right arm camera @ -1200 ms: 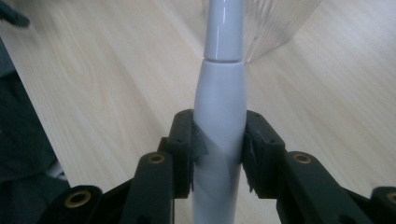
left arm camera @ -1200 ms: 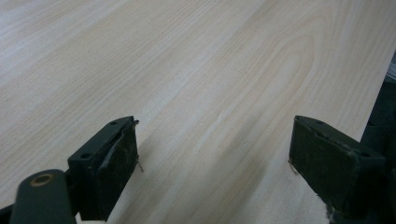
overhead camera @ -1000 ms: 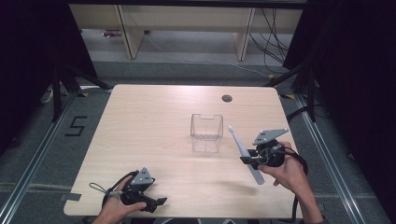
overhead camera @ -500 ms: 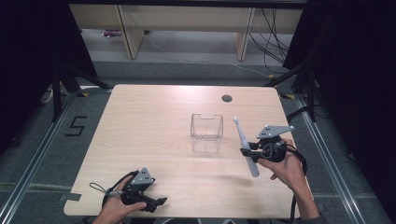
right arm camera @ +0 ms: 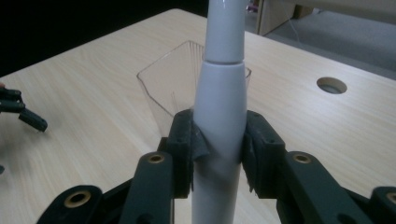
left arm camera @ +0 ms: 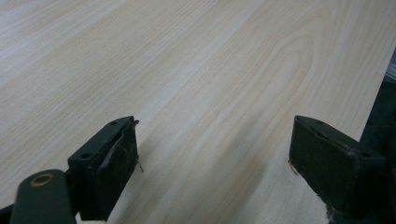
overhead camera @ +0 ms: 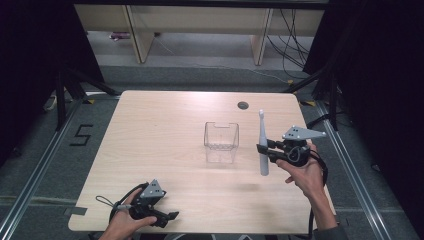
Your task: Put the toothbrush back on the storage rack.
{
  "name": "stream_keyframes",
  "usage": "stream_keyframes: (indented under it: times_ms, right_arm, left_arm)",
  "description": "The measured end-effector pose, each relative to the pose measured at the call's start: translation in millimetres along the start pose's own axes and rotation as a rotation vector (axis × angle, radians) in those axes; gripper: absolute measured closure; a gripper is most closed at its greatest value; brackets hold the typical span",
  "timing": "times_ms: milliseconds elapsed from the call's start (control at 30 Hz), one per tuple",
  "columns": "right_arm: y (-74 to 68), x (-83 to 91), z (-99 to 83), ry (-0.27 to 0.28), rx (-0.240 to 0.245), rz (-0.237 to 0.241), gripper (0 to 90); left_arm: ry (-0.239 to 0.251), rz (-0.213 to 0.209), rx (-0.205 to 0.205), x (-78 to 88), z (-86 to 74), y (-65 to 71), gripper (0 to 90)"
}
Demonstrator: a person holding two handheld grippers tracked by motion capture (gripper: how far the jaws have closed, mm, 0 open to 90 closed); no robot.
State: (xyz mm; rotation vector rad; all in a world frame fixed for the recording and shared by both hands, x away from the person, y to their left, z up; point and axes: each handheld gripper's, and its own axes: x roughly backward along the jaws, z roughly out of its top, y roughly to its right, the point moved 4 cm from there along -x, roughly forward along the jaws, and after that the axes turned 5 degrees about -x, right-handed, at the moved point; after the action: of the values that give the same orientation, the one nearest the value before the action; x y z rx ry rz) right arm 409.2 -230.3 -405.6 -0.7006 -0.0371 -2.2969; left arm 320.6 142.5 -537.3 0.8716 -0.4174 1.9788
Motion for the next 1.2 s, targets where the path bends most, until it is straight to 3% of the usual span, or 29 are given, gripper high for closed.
stream_keyframes:
  times_ms: [67,133,300,433,500,633,733,1133,1200]
  right_arm:
    - [3.5,-0.8,3.5,0.027,0.036,-0.001,66.7]
    - [2.3,-2.2,4.6,0.041,0.014,0.009,66.7]
    - [3.3,-2.8,9.2,0.055,0.034,0.007,66.8]
    - [1.5,-4.4,14.2,0.077,0.018,0.011,66.7]
    - [1.8,-5.3,16.5,0.076,0.018,0.023,66.8]
    - [5.2,-4.7,20.6,0.081,0.035,0.004,66.8]
    - [2.8,-5.1,20.7,0.074,-0.002,0.018,66.8]
    - [4.8,-9.3,35.7,0.114,0.026,0.015,66.8]
    - [1.2,-10.2,38.4,0.098,-0.003,0.034,66.7]
  left_arm:
    - [0.001,0.001,0.002,0.0,0.1,-0.3,14.9]
    - [0.002,-0.006,0.000,0.3,0.3,0.2,14.9]
    - [0.004,-0.005,0.002,0.1,0.3,0.1,14.9]
    - [0.001,0.001,0.001,0.0,0.1,-0.2,14.9]
    - [0.004,-0.005,0.002,0.2,0.3,0.2,14.9]
    - [0.004,-0.004,0.001,0.3,0.2,0.1,14.9]
    - [0.003,-0.004,0.000,0.3,0.3,0.1,14.9]
    - [0.003,-0.004,0.002,0.1,0.1,0.1,14.9]
    - [0.003,-0.005,0.003,0.1,0.1,0.2,14.9]
